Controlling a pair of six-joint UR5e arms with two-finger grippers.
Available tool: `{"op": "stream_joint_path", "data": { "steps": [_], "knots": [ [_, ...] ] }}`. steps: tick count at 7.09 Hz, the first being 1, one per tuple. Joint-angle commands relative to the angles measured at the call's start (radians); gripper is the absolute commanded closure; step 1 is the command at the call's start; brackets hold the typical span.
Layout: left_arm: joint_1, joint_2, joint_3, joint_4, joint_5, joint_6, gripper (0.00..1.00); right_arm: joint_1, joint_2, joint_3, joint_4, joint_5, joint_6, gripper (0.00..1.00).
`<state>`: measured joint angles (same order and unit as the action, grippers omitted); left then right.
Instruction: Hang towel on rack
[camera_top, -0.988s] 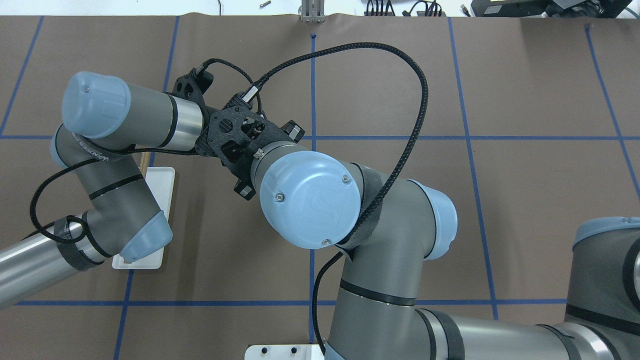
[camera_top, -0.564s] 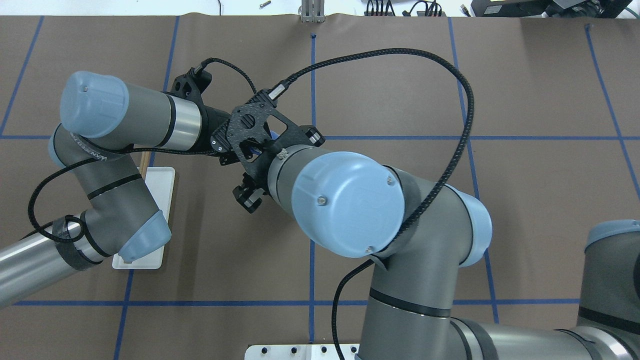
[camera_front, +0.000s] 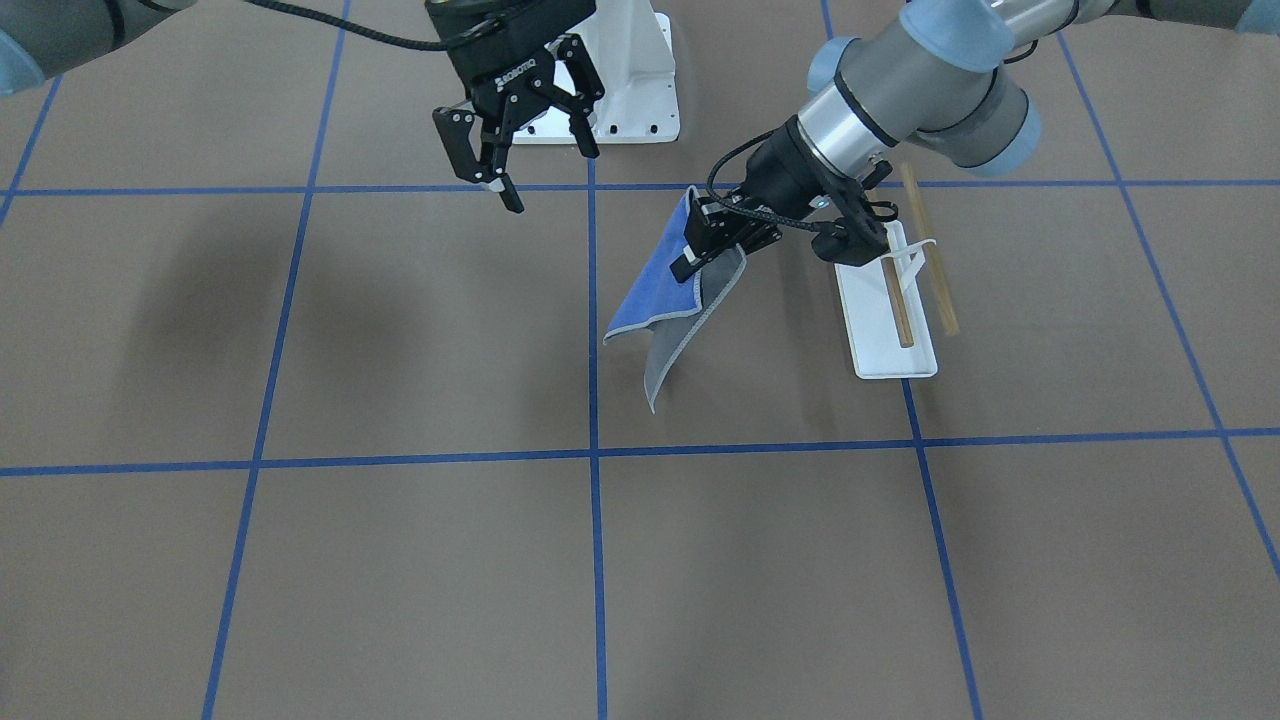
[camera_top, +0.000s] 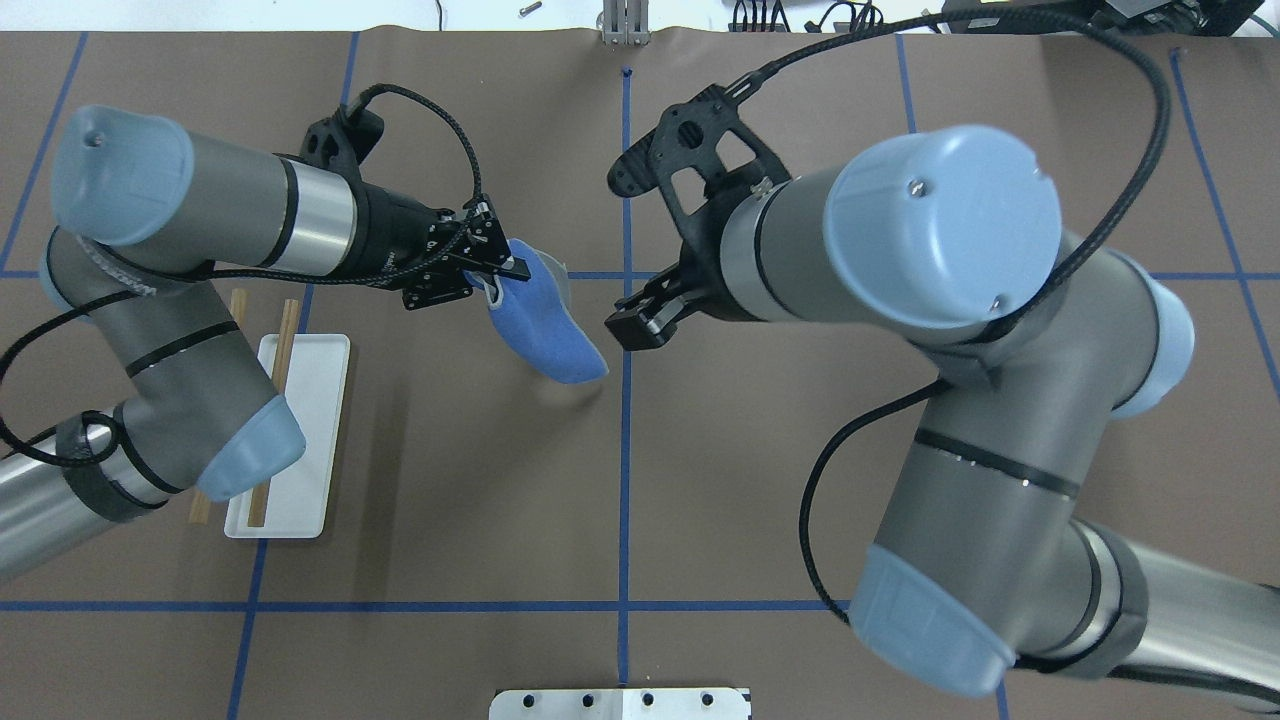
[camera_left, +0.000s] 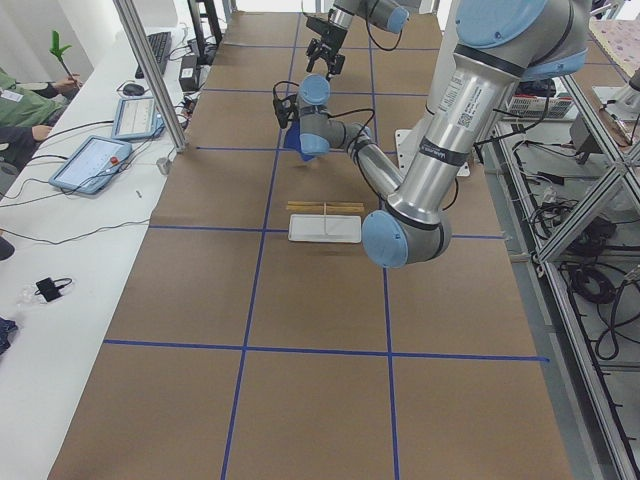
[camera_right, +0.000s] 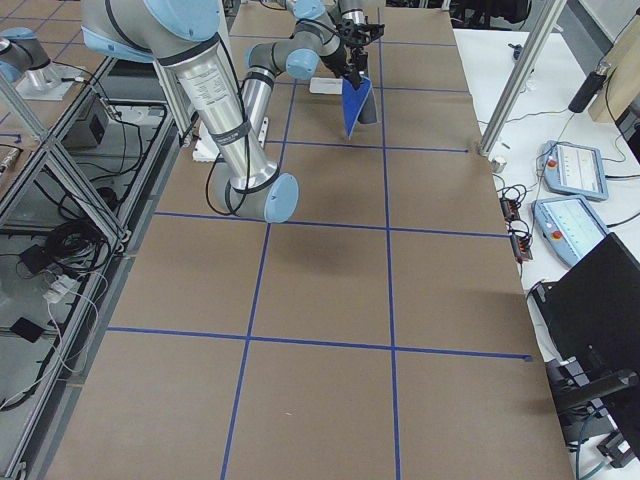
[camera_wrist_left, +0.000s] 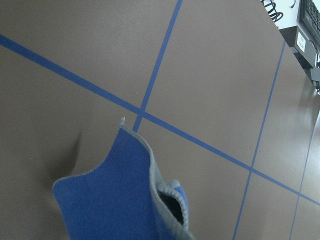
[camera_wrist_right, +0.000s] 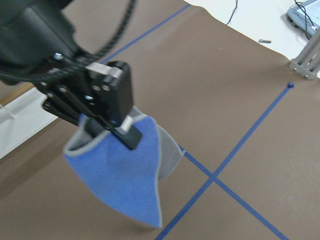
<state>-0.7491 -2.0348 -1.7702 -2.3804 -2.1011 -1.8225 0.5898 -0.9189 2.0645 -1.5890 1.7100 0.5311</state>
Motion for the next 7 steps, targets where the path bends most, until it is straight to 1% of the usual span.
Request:
{"op": "stream_joint_path", "data": {
  "steps": [1, 3, 4, 5, 6, 7],
  "knots": [
    [-0.064, 0.088, -0.067, -0.002, -0.063, 0.011, 1.00, 0.190, -0.031, -0.128, 0.000, 0.170, 0.000, 0.00],
    [-0.070, 0.224, -0.138, -0.002, -0.063, 0.106, 1.00, 0.367, -0.032, -0.283, -0.014, 0.361, -0.003, 0.00],
    [-0.090, 0.281, -0.144, -0.003, -0.065, 0.161, 1.00, 0.431, -0.066, -0.325, -0.022, 0.405, -0.023, 0.00],
    [-0.105, 0.348, -0.159, -0.005, -0.086, 0.225, 1.00, 0.470, -0.108, -0.355, -0.022, 0.407, -0.087, 0.00],
    [-0.166, 0.388, -0.158, -0.005, -0.153, 0.274, 1.00, 0.513, -0.160, -0.359, -0.026, 0.405, -0.185, 0.00],
    [-0.206, 0.431, -0.155, -0.005, -0.180, 0.331, 1.00, 0.545, -0.188, -0.371, -0.023, 0.425, -0.210, 0.00]
  ]
}}
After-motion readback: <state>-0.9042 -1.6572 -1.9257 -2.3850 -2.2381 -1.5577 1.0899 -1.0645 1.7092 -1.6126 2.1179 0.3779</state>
